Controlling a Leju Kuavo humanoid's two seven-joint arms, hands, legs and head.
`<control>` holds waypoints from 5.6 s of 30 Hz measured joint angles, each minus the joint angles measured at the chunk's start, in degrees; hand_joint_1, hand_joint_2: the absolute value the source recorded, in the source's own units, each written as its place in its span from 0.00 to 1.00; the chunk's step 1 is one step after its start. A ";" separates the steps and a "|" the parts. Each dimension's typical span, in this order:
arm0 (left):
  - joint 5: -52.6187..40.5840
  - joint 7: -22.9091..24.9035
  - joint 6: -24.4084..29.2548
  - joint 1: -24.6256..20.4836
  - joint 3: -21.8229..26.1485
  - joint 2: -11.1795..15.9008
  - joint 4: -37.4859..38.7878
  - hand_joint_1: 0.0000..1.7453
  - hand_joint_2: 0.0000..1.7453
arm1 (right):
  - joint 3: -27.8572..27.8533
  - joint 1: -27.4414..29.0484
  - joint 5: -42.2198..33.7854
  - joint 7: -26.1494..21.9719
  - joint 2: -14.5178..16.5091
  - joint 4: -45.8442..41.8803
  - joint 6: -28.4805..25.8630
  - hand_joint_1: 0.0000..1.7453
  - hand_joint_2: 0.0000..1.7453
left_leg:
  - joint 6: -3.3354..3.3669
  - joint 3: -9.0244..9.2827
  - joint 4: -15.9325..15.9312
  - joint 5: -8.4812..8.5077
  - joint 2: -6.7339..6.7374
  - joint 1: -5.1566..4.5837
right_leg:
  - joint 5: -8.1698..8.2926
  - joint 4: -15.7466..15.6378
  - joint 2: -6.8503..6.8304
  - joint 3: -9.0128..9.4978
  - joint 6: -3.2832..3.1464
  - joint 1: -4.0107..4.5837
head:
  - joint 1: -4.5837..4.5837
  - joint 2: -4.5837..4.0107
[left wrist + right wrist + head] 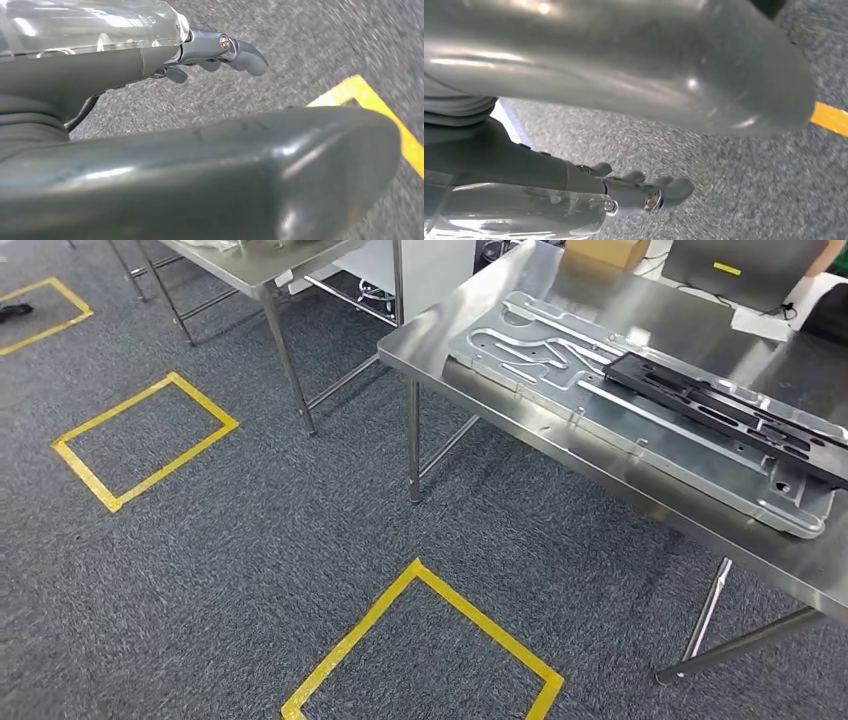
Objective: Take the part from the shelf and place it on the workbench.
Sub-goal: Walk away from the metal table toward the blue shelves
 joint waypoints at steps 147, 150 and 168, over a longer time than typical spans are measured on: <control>-1.05 0.26 -0.54 0.47 0.07 0.10 -0.82 0.00 0.00 | -7.80 0.04 14.45 -0.97 -0.75 0.37 3.09 0.00 0.00 | -2.58 -3.92 7.31 -1.40 0.57 0.14 | 2.62 0.08 -0.62 -2.34 -2.39 0.26 | -0.18 0.01; -1.05 0.09 -0.60 0.34 0.07 0.11 -0.82 0.00 0.00 | -7.83 -0.14 14.55 -1.04 -0.74 0.37 3.04 0.00 0.00 | -1.58 -1.64 2.30 -0.32 2.02 -0.61 | 2.19 -0.04 -2.20 -1.75 -1.52 0.41 | -0.13 0.00; -1.18 -0.04 -0.31 0.53 0.07 -0.13 -0.84 0.00 0.00 | -9.31 -0.34 16.22 -0.92 -0.73 0.36 2.70 0.00 0.00 | -2.28 -1.38 1.91 -0.20 -8.61 0.19 | 4.33 -0.18 7.26 -3.56 -1.74 -0.37 | 0.01 0.01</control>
